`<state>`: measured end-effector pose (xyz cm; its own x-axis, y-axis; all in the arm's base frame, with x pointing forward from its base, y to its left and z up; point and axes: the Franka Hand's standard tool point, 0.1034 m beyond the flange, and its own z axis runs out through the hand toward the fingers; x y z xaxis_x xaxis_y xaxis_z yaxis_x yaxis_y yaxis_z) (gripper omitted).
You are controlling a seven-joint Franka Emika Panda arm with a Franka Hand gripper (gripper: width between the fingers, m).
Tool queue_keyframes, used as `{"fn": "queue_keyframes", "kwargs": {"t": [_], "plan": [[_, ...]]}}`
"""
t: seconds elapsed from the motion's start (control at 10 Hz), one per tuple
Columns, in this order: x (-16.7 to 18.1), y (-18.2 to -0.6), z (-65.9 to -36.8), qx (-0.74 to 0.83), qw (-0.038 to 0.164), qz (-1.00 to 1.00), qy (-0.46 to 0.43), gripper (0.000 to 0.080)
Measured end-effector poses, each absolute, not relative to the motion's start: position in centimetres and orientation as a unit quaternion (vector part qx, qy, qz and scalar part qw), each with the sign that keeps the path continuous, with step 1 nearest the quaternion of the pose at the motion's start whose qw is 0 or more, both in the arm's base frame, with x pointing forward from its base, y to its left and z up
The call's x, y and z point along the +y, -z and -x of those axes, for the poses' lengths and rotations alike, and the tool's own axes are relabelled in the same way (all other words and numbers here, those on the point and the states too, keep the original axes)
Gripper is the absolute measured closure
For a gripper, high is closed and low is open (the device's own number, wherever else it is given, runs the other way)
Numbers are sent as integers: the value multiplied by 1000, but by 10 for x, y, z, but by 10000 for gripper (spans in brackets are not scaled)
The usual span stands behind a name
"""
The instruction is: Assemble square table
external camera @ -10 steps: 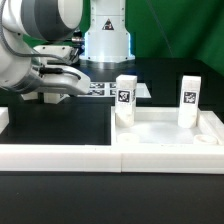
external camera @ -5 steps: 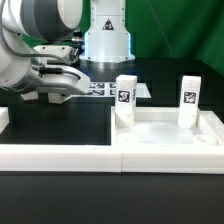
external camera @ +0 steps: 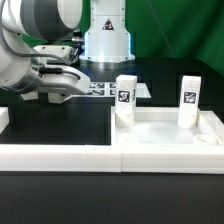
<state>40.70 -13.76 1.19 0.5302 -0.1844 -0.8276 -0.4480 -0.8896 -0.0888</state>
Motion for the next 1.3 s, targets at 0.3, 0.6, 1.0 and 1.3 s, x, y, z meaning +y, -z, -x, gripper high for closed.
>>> {"fn": "queue_keyframes", "kwargs": {"t": [0.3, 0.6, 1.0, 1.3], "plan": [[-135, -69, -448, 135, 137, 887, -421, 509], [-128, -80, -460, 138, 127, 907, -378, 509], [-120, -129, -513, 107, 98, 955, -260, 509], [-103, -167, -556, 70, 68, 982, -159, 509]]}}
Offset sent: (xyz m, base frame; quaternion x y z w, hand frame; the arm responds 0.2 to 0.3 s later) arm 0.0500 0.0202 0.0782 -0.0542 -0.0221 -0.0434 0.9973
